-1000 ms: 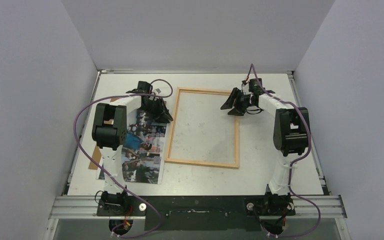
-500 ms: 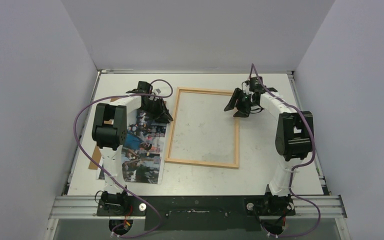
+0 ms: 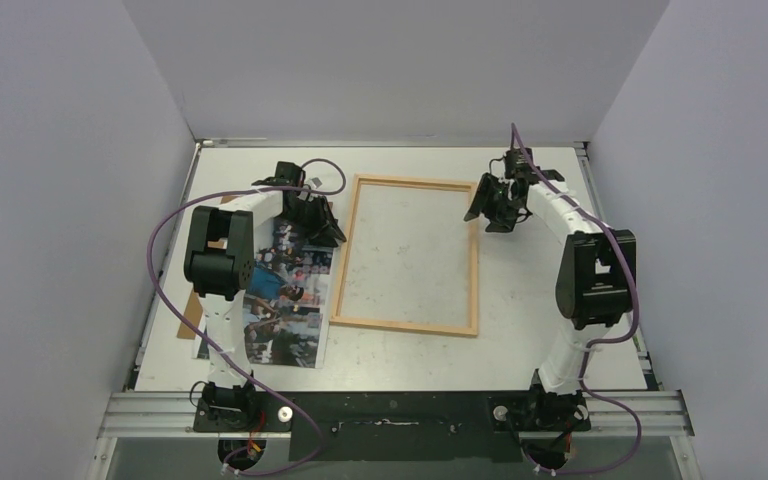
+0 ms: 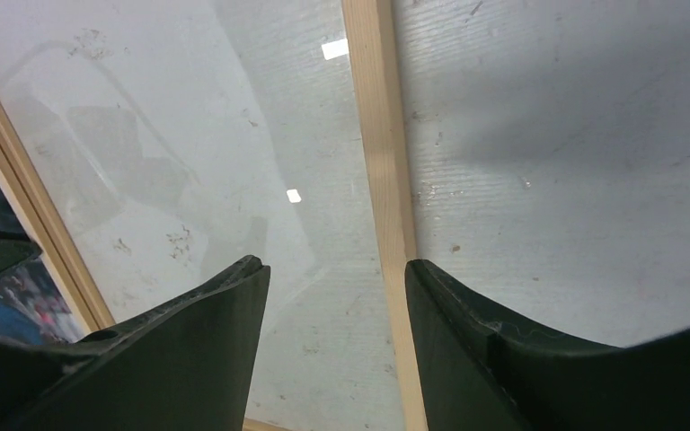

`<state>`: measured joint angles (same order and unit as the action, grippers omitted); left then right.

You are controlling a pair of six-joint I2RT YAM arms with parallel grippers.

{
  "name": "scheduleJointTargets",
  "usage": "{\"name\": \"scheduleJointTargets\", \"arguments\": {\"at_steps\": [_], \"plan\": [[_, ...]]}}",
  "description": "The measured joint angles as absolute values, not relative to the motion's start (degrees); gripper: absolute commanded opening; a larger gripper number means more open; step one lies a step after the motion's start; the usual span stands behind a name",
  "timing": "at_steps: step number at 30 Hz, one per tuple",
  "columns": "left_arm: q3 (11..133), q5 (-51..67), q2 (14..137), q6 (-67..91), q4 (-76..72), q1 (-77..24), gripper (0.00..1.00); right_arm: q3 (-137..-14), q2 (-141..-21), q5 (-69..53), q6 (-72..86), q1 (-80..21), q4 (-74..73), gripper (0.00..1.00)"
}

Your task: Put the photo into the frame

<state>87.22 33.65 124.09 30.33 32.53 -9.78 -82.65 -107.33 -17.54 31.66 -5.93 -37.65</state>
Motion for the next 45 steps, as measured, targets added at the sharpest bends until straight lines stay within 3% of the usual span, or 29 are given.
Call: {"name": "scheduleJointTargets", "arguments": {"at_steps": [10,27,45], "plan": [[88.9,33.3,124.1,30.2,33.7,-10.1,0.44,-80.1,-104.8,-13.1,30.5,-5.6,-36.9,0.64],[89.9,34.3,124.1,33.7,34.0,-12.4,0.48,-73.5,-107.1,-20.4,32.9,-5.6,-31.9,0.66],[92.8,25.9,124.1,35.4,36.5,-15.6,0.48,-75.0,-111.8,-24.6,33.5,-4.6,-28.7,0.65]]}}
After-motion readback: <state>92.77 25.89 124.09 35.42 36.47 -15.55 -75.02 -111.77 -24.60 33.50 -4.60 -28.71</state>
